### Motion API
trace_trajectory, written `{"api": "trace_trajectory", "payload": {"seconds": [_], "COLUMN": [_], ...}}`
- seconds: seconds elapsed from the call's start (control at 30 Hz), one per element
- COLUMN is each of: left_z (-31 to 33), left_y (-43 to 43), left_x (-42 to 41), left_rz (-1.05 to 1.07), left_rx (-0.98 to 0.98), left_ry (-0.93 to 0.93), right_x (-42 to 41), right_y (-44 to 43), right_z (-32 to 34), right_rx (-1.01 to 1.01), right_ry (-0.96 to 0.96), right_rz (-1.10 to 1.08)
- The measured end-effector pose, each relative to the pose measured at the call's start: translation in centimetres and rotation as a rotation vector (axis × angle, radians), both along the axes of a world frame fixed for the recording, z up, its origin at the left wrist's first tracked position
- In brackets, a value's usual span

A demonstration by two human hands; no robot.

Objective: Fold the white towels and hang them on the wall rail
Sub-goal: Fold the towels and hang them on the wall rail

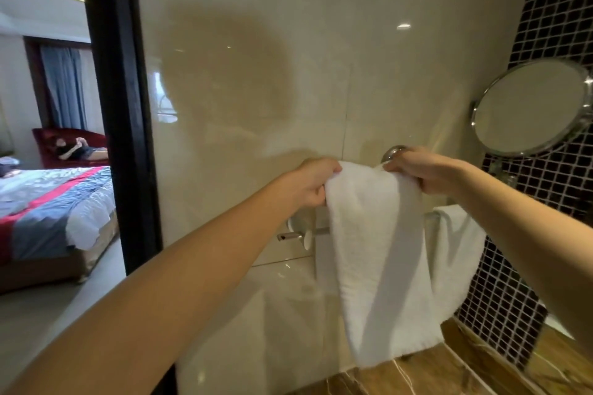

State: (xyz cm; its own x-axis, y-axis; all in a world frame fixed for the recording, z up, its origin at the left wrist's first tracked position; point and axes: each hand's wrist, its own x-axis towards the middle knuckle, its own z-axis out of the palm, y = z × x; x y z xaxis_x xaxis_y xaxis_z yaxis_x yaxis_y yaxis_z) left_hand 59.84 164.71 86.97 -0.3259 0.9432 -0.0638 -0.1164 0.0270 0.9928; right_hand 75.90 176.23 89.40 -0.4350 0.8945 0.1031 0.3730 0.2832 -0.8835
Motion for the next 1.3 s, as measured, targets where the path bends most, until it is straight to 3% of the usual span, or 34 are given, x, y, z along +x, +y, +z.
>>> {"api": "trace_trajectory", "payload": {"seconds": [0.17, 0.47, 0.73, 0.87, 1.1, 1.3], "left_z": [-2.1, -4.5, -4.7, -4.4, -4.2, -5.1], "left_y": [0.9, 1.6, 1.6, 1.7, 1.8, 2.4], "left_x": [-0.6, -0.2, 1.2, 2.0, 2.3, 3.4], "left_rz": [0.013, 0.020, 0.080, 0.057, 0.128, 0.258], "left_rx": [-0.090, -0.127, -0.071, -0.029, -0.105, -0.164], "left_ry": [0.050, -0.103, -0.183, -0.230, 0.103, 0.266], "right_x": [0.4, 1.8, 2.2, 2.4, 3.9, 3.0], "right_y": [1.6, 2.4, 2.5, 2.9, 3.6, 4.1], "right_z": [-2.6, -4.5, -4.8, -5.3, -6.0, -6.7], "right_rx": [-0.090, -0.288, -0.351, -0.421, -0.402, -0.154], "right_ry": [-0.082, -0.049, 0.056, 0.203, 0.243, 0.293], "right_rz": [-0.065, -0.015, -0.158, -0.170, -0.155, -0.279]}}
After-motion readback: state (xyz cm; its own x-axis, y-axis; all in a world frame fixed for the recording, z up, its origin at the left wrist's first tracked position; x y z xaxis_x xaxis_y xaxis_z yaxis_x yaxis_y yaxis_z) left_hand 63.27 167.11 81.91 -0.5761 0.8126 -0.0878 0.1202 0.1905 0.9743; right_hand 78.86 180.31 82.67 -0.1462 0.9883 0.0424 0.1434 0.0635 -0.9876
